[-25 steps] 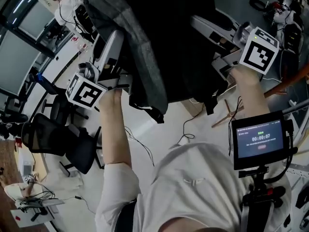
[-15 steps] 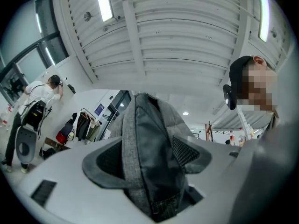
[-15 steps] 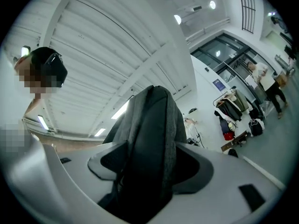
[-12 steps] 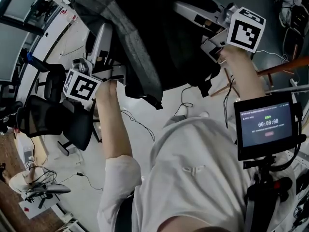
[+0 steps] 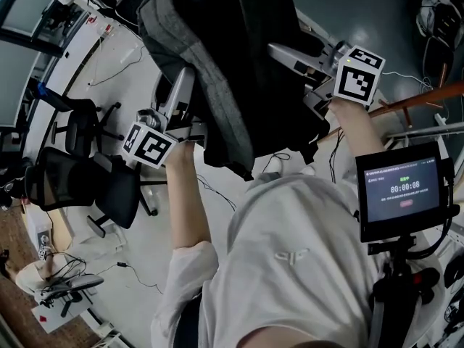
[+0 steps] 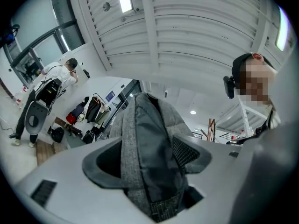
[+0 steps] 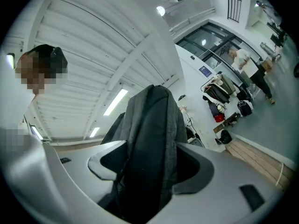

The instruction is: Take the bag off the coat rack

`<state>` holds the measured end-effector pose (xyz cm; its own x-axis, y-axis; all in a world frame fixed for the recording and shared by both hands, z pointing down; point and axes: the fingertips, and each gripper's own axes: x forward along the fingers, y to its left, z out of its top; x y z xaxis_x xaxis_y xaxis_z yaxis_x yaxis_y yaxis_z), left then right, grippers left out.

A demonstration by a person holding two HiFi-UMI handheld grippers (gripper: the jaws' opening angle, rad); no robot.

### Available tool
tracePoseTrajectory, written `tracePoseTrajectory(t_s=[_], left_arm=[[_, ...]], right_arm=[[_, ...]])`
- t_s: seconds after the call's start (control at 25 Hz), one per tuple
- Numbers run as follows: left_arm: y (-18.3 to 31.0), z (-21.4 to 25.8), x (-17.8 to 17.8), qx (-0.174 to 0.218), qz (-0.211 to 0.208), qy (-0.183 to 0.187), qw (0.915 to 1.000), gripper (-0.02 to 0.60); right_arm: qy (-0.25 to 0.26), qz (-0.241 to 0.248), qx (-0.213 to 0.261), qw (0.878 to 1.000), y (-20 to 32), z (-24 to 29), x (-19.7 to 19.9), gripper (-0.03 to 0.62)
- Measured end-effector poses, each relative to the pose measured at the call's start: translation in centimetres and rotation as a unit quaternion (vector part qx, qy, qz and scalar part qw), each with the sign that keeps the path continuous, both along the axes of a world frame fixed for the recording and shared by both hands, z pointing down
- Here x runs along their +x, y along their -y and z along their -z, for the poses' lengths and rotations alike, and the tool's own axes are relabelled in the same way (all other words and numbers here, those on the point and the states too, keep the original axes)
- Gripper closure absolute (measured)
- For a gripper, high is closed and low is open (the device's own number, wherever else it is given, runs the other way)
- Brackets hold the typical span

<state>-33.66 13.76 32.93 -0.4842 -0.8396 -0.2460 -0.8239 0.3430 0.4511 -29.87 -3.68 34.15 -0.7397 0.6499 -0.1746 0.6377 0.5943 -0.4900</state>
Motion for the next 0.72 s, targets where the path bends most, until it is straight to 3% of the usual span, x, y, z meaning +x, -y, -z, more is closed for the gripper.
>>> tracePoseTrajectory(t_s=[0.72], left_arm=[[1.3,1.0,0.0,-0.003,-0.021,0.004,0.9998,0.255]], right_arm=[[0.008,-0.019,-0.006,1.000,0.9,0.3,0.3,0.290]])
